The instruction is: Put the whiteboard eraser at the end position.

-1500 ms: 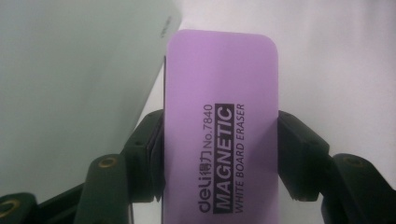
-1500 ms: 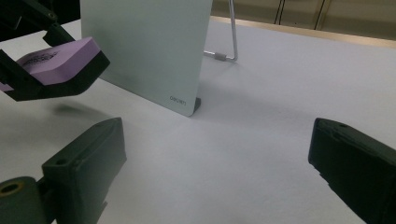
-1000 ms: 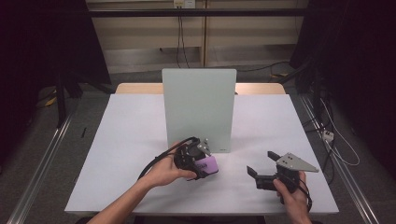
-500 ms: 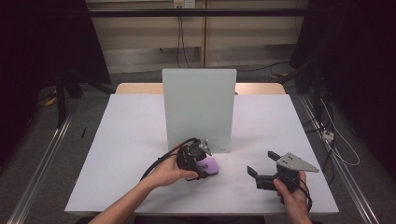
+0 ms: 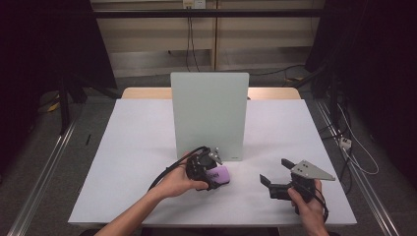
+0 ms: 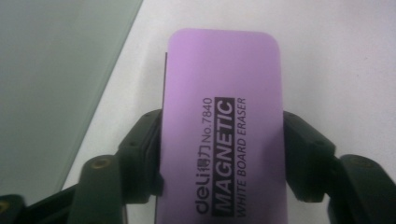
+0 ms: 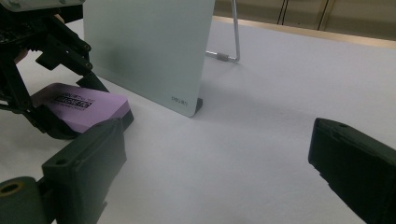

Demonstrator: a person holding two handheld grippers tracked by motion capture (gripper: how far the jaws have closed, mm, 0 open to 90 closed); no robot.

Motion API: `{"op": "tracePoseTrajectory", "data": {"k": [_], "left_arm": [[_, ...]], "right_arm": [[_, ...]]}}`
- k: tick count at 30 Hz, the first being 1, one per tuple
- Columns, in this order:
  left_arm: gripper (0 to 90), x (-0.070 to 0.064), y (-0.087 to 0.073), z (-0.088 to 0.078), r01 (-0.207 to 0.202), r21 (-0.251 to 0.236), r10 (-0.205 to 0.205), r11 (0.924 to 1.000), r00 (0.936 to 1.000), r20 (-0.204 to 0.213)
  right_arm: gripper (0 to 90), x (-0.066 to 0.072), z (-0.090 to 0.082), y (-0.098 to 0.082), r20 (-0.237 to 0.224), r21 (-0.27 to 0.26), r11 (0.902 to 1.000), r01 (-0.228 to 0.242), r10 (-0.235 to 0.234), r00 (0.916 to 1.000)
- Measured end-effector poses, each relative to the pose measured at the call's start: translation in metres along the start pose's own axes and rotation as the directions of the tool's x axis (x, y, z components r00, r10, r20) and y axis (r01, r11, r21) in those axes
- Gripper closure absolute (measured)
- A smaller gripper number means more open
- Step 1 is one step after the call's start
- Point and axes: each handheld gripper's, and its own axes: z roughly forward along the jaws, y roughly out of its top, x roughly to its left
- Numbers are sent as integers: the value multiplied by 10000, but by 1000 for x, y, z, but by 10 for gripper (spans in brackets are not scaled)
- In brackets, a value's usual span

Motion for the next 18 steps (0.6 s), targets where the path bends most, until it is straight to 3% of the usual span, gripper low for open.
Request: {"op": "tracePoseTrajectory", "data": {"k": [8, 12, 14, 17, 18], "left_arm": [[214, -1, 1, 2, 40, 0, -40, 10000, 9998, -212], [103, -2, 3, -1, 113, -165, -123, 9998, 9978, -653], [85, -1, 2, -3, 219, -520, -241, 9984, 9988, -437], [71, -1, 2, -7, 255, -827, -312, 9962, 9972, -680], [72, -2, 2, -10, 428, -967, -513, 9944, 9949, -871]], "right_arm": [[38, -1, 0, -1, 13, 22, 10000, -52, 52, 10000], [38, -2, -1, -1, 10, 22, 10000, -90, 90, 10000], [37, -2, -1, -1, 23, 42, 9999, -110, 109, 9999], [38, -2, -1, -1, 16, 36, 10000, -88, 88, 10000], [38, -2, -1, -1, 20, 32, 10000, -65, 65, 10000]]}}
